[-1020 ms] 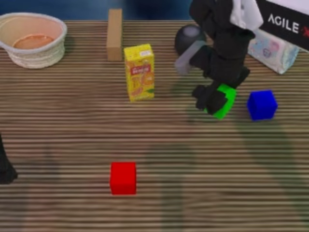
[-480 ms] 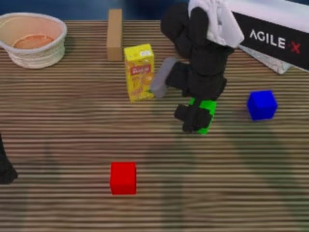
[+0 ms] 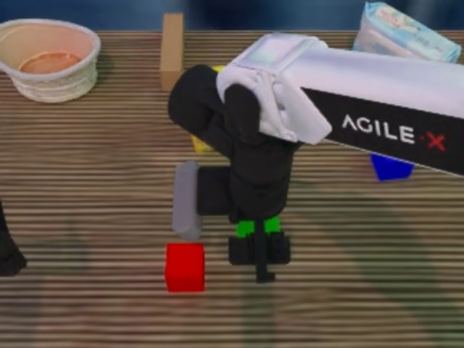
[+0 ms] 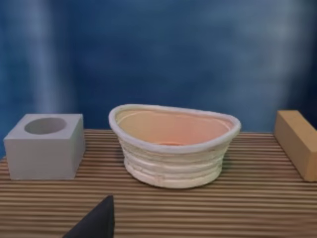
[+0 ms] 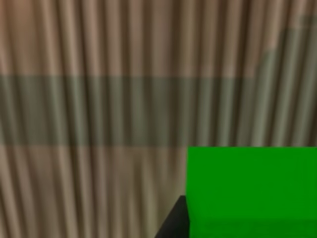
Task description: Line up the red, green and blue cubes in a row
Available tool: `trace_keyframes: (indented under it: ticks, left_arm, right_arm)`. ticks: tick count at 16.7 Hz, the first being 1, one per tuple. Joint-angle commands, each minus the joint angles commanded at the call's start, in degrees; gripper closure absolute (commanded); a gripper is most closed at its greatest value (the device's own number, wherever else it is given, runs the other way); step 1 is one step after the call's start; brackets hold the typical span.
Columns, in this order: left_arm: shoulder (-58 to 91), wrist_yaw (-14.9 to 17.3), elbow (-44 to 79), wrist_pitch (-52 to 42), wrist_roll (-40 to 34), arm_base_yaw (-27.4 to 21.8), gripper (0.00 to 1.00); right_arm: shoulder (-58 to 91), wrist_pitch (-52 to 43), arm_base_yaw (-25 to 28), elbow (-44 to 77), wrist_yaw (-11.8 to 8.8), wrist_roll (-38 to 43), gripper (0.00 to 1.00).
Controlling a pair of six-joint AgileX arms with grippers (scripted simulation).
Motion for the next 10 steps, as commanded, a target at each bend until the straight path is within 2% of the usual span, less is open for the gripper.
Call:
trace_keyframes:
  ticks: [5, 10]
  left_arm:
    - [0.0, 0.0, 0.0, 0.0, 0.0, 0.0, 0.0]
    - [0.0, 0.0, 0.0, 0.0, 0.0, 0.0, 0.0]
  right_arm:
    - [0.44, 0.85, -0.14, -0.65, -0.03, 0.15, 1.0]
    - [2.95, 11.37, -0.08, -7.93, 0.0, 0.22, 1.0]
